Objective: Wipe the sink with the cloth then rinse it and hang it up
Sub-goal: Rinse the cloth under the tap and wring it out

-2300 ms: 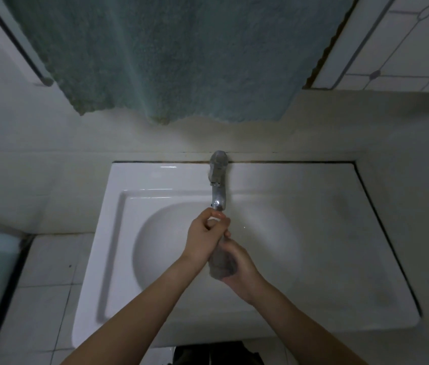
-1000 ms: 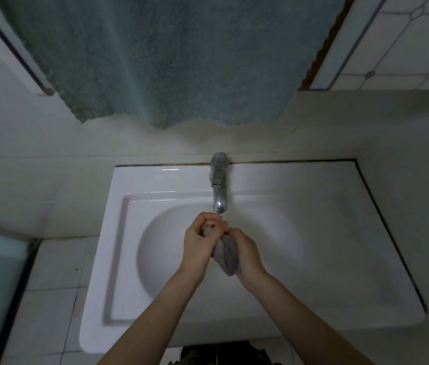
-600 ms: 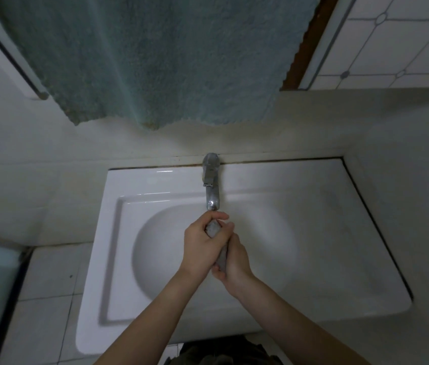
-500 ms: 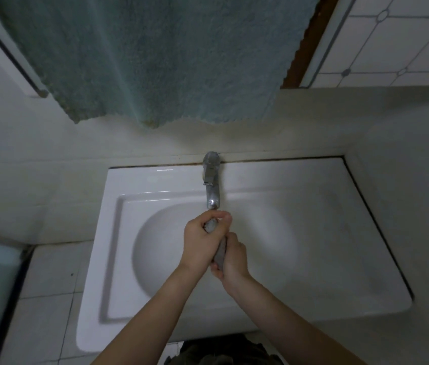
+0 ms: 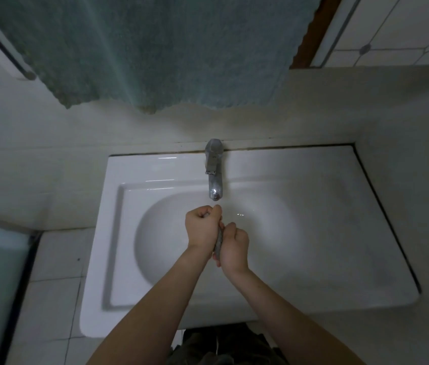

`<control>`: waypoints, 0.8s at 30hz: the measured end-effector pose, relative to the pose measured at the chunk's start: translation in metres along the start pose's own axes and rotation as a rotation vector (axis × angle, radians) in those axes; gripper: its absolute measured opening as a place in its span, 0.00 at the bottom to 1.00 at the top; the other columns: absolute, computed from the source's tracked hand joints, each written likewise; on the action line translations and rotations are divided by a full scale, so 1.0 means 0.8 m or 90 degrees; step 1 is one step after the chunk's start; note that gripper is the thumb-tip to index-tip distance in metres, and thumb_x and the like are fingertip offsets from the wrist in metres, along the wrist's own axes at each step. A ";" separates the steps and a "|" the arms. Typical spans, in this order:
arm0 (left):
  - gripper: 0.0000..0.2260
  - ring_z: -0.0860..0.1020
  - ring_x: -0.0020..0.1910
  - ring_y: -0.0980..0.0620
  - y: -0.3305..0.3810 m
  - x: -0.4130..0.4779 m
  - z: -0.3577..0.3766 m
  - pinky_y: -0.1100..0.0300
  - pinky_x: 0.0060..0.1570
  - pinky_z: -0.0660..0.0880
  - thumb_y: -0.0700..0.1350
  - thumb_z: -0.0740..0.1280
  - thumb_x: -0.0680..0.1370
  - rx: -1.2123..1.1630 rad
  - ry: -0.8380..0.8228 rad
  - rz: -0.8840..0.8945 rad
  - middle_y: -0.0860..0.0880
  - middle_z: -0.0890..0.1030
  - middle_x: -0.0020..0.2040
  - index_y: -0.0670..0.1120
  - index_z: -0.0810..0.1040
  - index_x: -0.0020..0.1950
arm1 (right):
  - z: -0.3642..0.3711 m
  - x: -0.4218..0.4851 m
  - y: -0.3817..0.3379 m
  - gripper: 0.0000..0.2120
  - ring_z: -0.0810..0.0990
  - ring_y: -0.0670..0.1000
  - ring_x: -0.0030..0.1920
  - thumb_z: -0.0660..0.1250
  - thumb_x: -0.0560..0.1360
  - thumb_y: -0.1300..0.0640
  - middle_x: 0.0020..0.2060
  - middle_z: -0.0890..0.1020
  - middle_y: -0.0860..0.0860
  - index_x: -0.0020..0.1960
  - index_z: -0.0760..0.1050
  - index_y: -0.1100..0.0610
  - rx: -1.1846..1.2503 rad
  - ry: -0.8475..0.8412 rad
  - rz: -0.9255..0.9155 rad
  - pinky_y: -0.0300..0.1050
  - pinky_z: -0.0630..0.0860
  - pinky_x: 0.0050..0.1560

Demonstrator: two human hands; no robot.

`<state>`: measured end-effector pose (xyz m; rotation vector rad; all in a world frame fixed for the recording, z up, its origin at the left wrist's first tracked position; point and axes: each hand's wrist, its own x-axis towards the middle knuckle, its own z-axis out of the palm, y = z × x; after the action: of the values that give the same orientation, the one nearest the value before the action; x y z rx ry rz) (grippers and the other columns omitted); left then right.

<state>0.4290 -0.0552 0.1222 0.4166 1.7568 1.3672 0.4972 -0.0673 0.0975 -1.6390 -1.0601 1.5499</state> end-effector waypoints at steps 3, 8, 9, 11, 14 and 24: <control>0.26 0.64 0.18 0.57 -0.006 0.006 0.004 0.63 0.28 0.64 0.32 0.64 0.72 -0.013 0.010 -0.045 0.54 0.66 0.16 0.49 0.65 0.15 | -0.002 0.008 0.008 0.26 0.69 0.49 0.16 0.49 0.83 0.60 0.17 0.70 0.51 0.27 0.66 0.59 -0.028 -0.019 -0.008 0.35 0.63 0.18; 0.26 0.65 0.18 0.56 -0.017 0.016 0.007 0.65 0.26 0.64 0.33 0.64 0.72 -0.055 0.042 -0.109 0.52 0.66 0.17 0.49 0.64 0.16 | -0.007 0.018 0.007 0.26 0.71 0.44 0.18 0.49 0.84 0.60 0.15 0.72 0.48 0.29 0.69 0.62 -0.093 -0.050 -0.048 0.35 0.68 0.21; 0.24 0.65 0.20 0.55 -0.020 0.017 0.007 0.64 0.27 0.64 0.34 0.64 0.72 -0.067 0.048 -0.117 0.51 0.66 0.19 0.48 0.64 0.18 | -0.009 0.019 0.006 0.26 0.71 0.43 0.18 0.49 0.84 0.60 0.15 0.73 0.48 0.28 0.68 0.61 -0.115 -0.053 -0.058 0.35 0.68 0.21; 0.22 0.66 0.21 0.54 -0.024 0.018 0.006 0.62 0.29 0.66 0.34 0.65 0.72 -0.088 0.034 -0.121 0.50 0.67 0.20 0.47 0.66 0.19 | -0.012 0.020 0.005 0.26 0.72 0.43 0.19 0.49 0.84 0.60 0.16 0.72 0.48 0.27 0.67 0.57 -0.153 -0.058 -0.088 0.36 0.69 0.22; 0.17 0.72 0.26 0.53 -0.022 0.011 -0.003 0.60 0.33 0.72 0.36 0.67 0.75 -0.107 -0.042 -0.073 0.48 0.73 0.24 0.43 0.72 0.25 | -0.022 0.021 -0.007 0.26 0.75 0.46 0.22 0.50 0.84 0.58 0.20 0.74 0.48 0.28 0.68 0.54 -0.197 -0.083 -0.129 0.41 0.73 0.24; 0.29 0.83 0.49 0.45 0.023 -0.012 -0.043 0.45 0.48 0.82 0.61 0.75 0.62 0.013 -0.179 0.000 0.42 0.81 0.51 0.43 0.76 0.54 | -0.065 0.002 -0.071 0.08 0.76 0.38 0.37 0.60 0.82 0.58 0.37 0.78 0.44 0.44 0.73 0.53 -0.133 -0.151 -0.211 0.31 0.72 0.36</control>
<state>0.4033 -0.0773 0.1440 0.5897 1.5396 1.2261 0.5419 -0.0348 0.1514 -1.3422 -1.5793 1.4719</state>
